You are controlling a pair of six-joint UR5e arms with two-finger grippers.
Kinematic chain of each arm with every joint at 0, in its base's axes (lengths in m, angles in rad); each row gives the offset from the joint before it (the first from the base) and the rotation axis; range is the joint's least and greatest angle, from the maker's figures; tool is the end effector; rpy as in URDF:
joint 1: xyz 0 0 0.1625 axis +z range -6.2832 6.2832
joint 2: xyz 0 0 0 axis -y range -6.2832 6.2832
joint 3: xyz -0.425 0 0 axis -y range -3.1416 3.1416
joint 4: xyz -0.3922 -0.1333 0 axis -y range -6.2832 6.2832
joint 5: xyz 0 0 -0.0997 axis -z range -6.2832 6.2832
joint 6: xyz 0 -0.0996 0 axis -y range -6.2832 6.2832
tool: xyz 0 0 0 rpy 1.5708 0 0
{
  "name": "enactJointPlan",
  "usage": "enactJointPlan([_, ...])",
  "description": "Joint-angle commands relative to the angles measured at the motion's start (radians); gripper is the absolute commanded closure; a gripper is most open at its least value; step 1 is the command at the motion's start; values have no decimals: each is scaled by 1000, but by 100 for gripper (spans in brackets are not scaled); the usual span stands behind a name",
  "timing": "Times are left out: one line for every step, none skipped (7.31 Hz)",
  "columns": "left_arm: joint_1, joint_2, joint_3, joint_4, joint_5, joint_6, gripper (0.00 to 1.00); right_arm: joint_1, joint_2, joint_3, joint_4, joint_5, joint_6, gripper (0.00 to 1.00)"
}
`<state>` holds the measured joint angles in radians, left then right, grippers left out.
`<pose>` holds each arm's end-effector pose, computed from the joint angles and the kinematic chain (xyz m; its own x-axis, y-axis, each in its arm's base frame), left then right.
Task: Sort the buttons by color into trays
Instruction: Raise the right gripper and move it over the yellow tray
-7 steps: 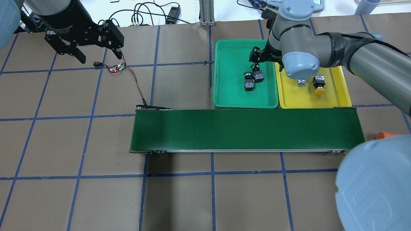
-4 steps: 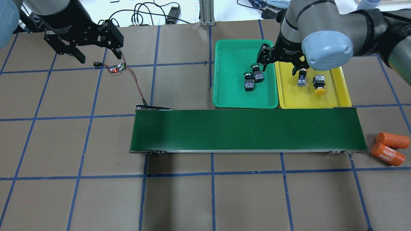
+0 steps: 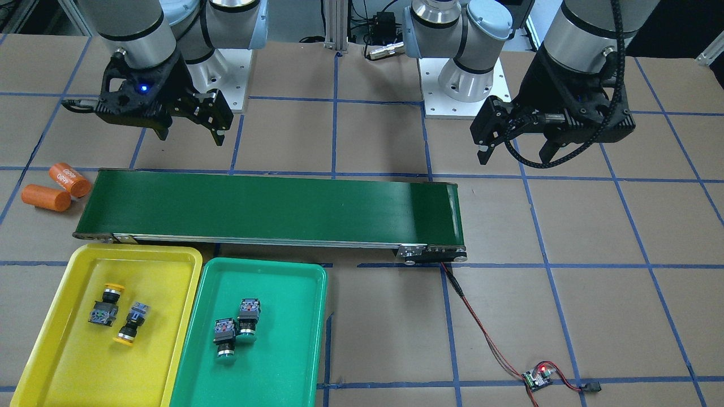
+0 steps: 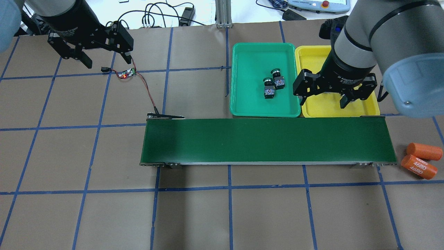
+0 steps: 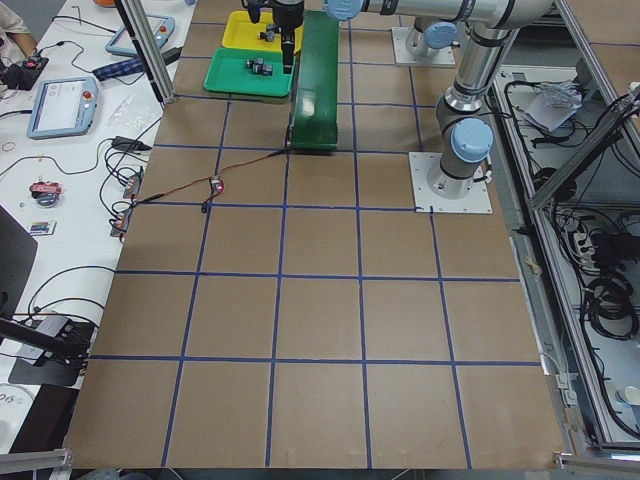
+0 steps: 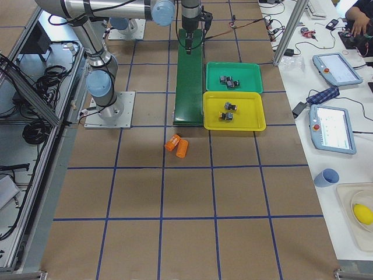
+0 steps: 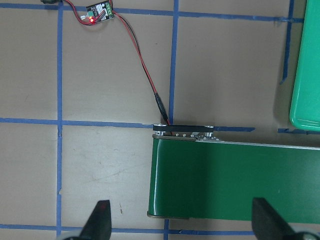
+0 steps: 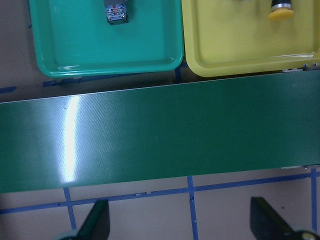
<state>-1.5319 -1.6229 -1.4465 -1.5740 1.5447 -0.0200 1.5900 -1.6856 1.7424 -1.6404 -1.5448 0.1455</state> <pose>-0.1156 -0.5245 0.5228 -0.9980 -0.0570 0.0274 -0.0588 0.9959 -0.0684 0.1444 -0.4412 0.4642 -0.9917 0.1256 -0.0276 0.1259 0.9920 -0.0089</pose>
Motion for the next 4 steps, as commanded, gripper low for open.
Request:
enactJointPlan([1, 0, 0, 0, 0, 0, 0, -22, -11, -14, 25, 2, 0, 0])
enactJointPlan([1, 0, 0, 2, 0, -1, 0, -22, -11, -15, 33, 6, 0, 0])
enactJointPlan([1, 0, 0, 2, 0, 0, 0, -22, -12, -15, 31, 26, 0, 0])
enactJointPlan([1, 0, 0, 2, 0, 0, 0, -19, -12, -15, 30, 37, 0, 0])
